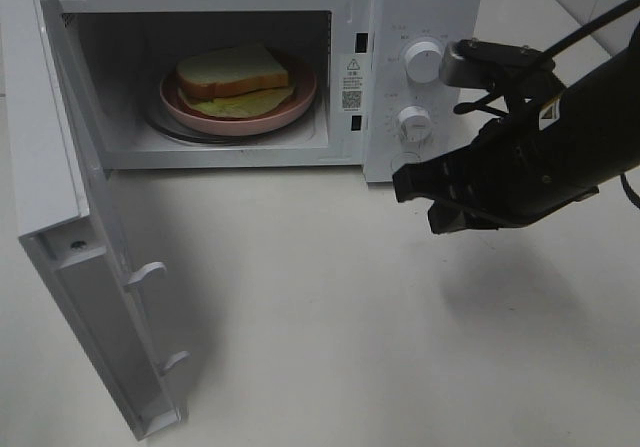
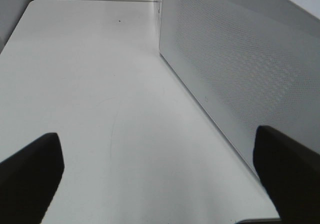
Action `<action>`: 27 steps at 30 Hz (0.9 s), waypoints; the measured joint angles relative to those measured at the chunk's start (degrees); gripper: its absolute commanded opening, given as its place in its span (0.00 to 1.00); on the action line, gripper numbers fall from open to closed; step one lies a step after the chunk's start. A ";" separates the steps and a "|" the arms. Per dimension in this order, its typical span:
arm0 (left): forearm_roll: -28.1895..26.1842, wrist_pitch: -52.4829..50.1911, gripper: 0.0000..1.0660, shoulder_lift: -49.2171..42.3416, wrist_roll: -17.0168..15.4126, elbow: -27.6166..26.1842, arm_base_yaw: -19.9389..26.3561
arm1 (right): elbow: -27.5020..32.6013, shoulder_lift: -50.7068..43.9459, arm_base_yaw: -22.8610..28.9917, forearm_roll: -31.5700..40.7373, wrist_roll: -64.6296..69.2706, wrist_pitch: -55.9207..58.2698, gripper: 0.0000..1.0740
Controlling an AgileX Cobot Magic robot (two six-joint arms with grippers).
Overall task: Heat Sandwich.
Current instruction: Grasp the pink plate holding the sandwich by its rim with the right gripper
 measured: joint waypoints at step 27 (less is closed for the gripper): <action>0.00 0.00 0.92 0.00 0.00 0.00 0.00 | -2.46 0.00 0.00 -0.40 -71.85 9.45 0.08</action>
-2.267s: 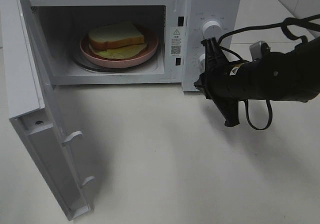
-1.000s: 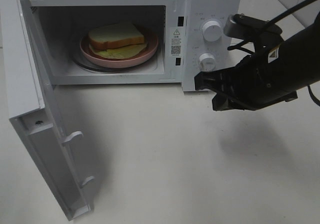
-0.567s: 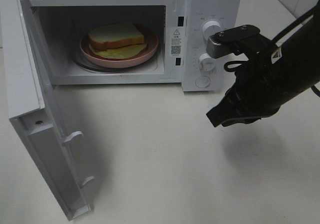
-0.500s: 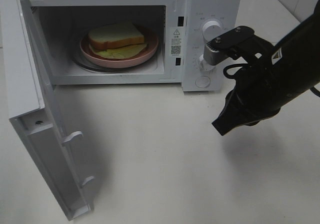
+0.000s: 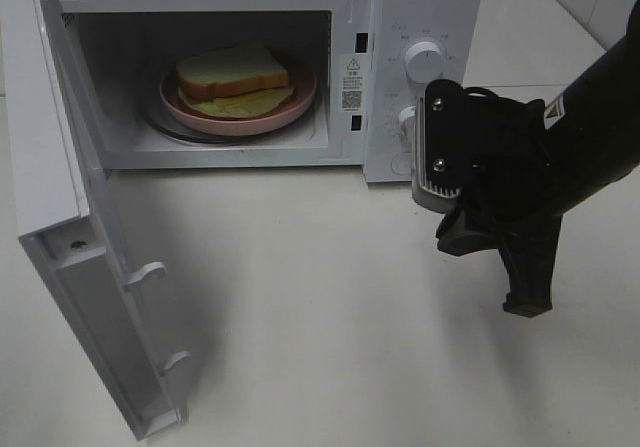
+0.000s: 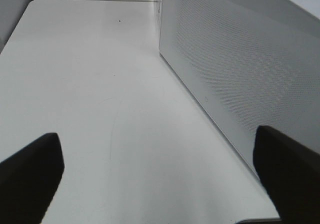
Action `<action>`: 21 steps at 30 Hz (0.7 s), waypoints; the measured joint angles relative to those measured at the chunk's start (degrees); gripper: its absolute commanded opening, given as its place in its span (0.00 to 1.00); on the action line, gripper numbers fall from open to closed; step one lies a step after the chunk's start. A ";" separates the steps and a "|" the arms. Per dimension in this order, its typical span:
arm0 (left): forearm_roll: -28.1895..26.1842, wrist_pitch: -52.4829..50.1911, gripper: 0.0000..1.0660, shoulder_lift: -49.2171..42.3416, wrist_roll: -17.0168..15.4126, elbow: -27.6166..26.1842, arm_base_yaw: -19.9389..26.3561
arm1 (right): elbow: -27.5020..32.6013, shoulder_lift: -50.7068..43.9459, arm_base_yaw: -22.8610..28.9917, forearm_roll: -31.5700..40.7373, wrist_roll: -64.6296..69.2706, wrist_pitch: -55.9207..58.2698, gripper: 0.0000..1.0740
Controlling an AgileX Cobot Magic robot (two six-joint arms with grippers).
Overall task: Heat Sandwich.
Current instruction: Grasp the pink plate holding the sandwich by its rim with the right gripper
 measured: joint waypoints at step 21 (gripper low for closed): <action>0.00 0.00 0.92 0.00 0.00 0.00 0.00 | 0.00 0.00 0.00 -3.44 -6.47 -0.52 0.89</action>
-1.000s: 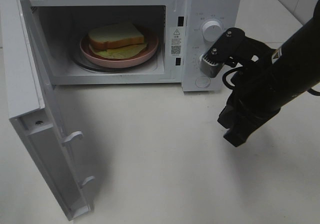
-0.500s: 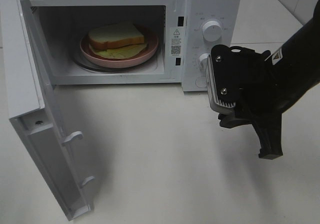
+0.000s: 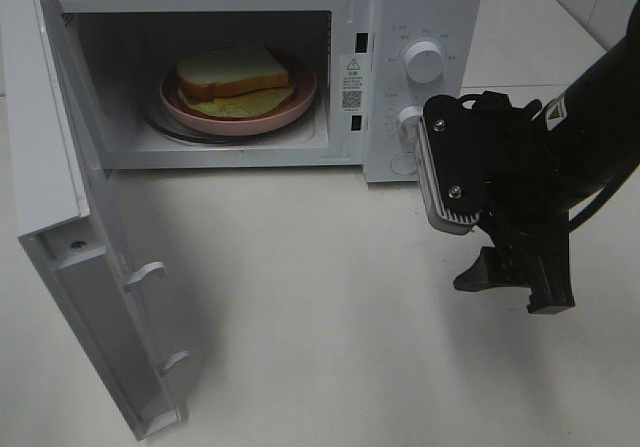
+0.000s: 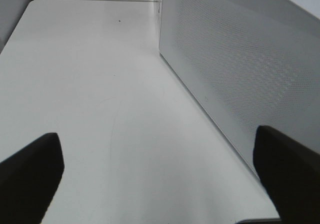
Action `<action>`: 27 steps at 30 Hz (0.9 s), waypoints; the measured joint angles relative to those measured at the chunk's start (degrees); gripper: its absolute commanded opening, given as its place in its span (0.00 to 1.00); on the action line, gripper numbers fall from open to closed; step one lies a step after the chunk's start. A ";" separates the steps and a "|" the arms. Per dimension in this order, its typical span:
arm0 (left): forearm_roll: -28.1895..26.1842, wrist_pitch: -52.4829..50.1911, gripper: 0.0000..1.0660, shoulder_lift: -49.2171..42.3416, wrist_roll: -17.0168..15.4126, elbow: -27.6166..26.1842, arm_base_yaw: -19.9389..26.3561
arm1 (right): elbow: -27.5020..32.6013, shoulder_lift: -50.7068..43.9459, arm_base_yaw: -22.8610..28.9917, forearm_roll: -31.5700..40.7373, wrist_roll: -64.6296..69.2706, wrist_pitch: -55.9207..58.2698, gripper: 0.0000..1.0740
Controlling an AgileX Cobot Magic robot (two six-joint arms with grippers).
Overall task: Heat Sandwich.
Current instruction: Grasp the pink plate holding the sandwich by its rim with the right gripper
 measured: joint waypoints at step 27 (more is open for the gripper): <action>0.00 0.00 0.92 0.00 0.00 0.00 0.00 | -13.46 8.31 6.19 -9.80 4.87 1.83 0.87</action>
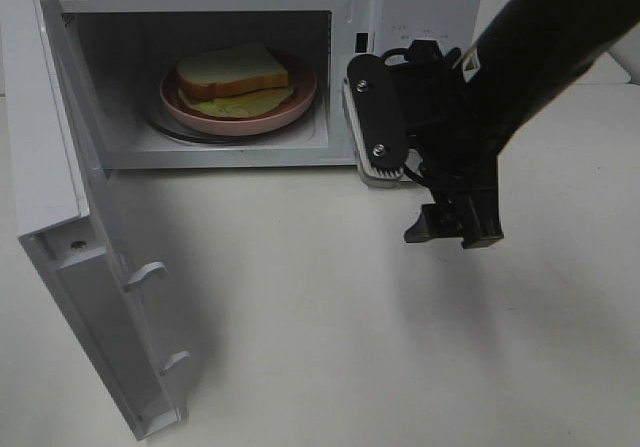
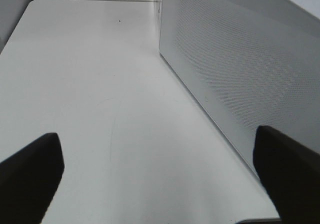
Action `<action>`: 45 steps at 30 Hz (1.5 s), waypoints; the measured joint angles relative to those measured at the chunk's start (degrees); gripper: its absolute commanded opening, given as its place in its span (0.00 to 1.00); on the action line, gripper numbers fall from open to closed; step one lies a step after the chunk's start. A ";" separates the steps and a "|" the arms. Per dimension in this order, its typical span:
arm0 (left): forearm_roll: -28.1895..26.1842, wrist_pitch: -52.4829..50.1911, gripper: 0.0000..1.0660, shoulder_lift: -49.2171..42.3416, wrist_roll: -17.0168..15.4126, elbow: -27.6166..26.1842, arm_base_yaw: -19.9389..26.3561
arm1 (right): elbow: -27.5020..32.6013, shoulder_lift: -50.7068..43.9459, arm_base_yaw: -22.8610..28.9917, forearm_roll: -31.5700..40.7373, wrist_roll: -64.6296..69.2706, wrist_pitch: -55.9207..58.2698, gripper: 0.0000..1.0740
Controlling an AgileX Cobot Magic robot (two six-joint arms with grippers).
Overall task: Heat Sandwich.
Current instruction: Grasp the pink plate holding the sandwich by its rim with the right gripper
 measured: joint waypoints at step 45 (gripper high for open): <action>0.00 0.00 0.92 0.00 0.00 0.00 0.00 | -37.76 33.52 5.33 -10.89 7.56 -3.04 0.80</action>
